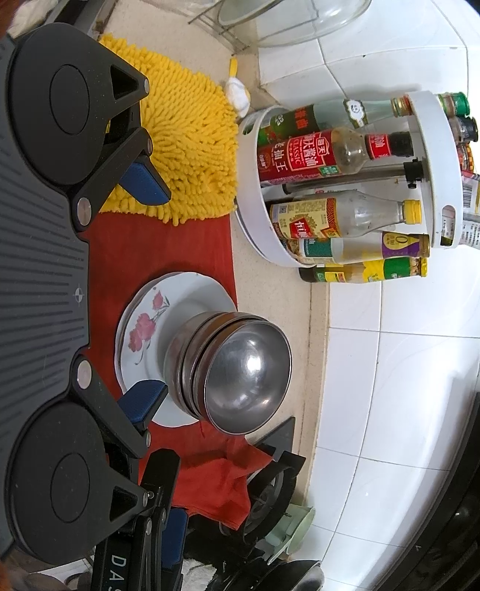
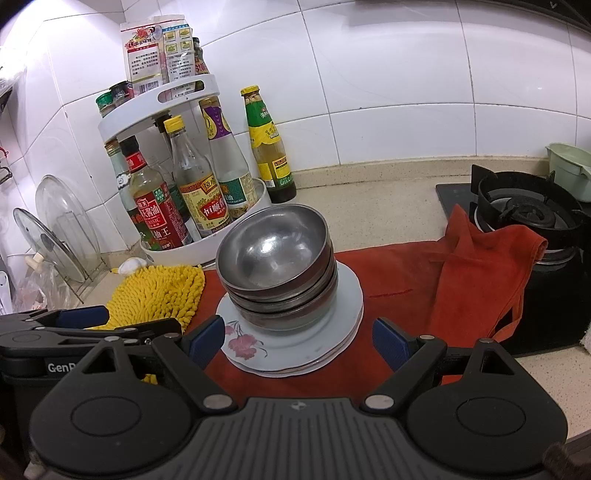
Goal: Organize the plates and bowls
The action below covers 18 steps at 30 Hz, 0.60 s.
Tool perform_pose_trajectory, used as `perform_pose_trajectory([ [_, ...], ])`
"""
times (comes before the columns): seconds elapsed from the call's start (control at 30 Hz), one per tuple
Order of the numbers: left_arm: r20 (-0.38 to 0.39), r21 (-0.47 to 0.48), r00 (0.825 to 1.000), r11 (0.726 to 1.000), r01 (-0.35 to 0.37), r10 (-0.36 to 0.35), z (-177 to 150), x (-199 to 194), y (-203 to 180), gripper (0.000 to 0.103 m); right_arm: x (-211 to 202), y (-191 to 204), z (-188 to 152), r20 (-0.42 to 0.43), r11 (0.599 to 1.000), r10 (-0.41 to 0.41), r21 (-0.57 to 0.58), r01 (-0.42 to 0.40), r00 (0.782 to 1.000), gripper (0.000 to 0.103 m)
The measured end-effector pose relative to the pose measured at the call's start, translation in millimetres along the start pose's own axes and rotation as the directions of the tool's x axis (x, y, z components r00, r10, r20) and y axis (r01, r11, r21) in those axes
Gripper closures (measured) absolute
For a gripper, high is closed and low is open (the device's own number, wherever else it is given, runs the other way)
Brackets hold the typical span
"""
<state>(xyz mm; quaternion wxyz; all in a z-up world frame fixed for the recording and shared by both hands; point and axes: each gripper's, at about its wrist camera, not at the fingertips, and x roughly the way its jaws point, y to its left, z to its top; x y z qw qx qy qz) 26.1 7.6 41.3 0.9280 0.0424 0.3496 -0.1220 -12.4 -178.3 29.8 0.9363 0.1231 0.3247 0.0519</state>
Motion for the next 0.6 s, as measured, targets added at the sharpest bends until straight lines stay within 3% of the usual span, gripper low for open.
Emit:
perform_pose_trajectory([
  [0.6, 0.062, 0.031, 0.998, 0.999, -0.023, 0.021, 0.5, -3.2, 1.5, 0.0, 1.0, 1.5, 1.1, 0.01, 1.0, 0.003, 0.003, -0.003, 1.0, 0.019],
])
